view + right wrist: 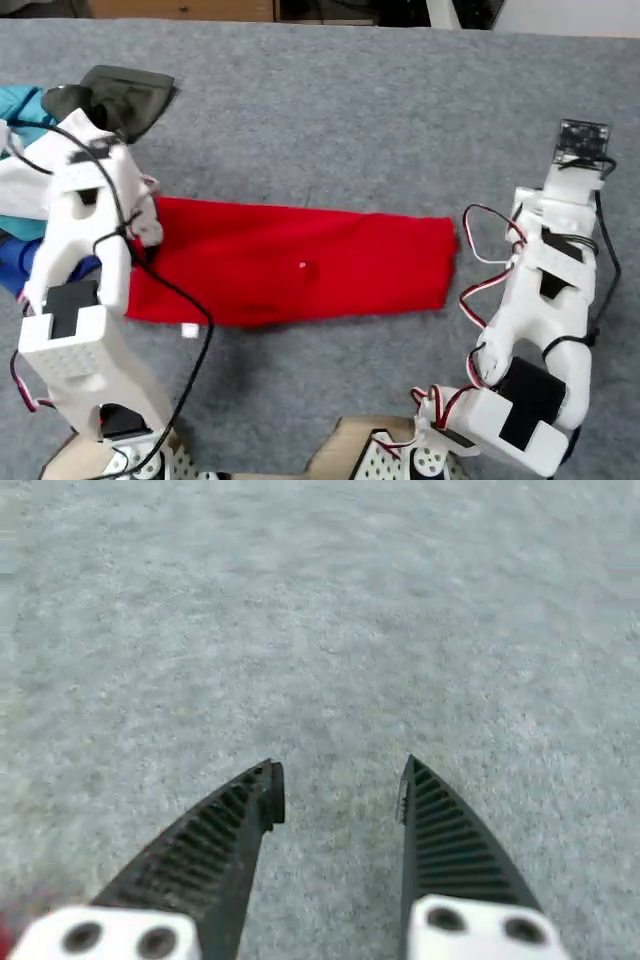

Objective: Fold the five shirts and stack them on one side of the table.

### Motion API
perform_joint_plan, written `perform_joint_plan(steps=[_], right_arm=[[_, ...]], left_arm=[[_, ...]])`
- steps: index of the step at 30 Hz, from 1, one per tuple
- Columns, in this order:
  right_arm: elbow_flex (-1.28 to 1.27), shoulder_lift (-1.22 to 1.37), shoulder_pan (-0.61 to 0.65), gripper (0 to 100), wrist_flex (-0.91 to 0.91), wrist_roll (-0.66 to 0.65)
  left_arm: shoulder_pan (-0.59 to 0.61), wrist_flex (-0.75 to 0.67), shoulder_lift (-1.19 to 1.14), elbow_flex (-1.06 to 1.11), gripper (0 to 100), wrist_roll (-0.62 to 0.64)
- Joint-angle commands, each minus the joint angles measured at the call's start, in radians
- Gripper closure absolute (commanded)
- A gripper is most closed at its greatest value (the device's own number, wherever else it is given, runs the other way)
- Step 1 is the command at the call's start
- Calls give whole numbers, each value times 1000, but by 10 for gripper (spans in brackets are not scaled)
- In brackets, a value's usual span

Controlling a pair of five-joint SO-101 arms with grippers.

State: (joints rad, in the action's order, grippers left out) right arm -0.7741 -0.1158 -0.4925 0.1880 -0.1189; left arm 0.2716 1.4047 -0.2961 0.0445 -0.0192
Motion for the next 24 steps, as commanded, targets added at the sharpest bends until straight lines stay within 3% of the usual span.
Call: perform_joint_plan(steps=[1, 7, 11, 16, 24], right_arm=[[51, 8, -18, 807, -20, 15], [90, 51, -30, 807, -15, 17], [93, 54, -38, 807, -15, 17], [93, 56, -36, 807, -15, 17], [93, 58, -35, 807, -15, 17]], left_arm=[[-2, 175, 13, -199, 981, 12], [-187, 354, 13, -347, 981, 15], [-361, 354, 15, -361, 981, 103], [-582, 354, 15, -394, 981, 117], [-761, 354, 4, -598, 981, 120]])
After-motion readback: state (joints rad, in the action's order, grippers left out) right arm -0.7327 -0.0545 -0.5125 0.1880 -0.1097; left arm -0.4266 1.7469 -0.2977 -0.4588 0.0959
